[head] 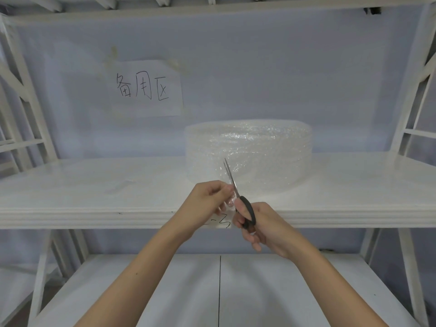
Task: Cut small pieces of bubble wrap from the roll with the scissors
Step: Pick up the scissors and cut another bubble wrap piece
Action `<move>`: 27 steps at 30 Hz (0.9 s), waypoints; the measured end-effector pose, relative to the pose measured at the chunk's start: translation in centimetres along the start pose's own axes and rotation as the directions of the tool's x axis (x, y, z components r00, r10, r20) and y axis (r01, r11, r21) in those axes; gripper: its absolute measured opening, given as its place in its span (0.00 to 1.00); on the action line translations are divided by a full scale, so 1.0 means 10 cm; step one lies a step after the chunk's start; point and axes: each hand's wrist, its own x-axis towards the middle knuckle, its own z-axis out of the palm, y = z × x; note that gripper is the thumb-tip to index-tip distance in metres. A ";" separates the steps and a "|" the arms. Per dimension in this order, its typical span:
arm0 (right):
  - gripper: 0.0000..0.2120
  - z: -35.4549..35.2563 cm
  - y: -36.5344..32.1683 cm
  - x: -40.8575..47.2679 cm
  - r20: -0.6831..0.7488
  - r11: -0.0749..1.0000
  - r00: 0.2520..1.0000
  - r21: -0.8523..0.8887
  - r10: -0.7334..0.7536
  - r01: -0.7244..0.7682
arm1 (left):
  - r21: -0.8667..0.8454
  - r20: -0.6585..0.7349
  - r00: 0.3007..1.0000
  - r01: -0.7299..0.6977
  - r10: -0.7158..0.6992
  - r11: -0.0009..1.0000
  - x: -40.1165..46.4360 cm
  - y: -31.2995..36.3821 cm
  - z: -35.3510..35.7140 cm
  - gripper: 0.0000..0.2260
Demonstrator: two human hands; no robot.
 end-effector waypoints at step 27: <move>0.27 0.02 -0.15 0.24 -0.075 0.998 0.996 -0.023 -0.055 0.054 | -0.011 0.028 0.999 -0.039 0.039 0.999 -0.03 -0.04 -0.09 0.13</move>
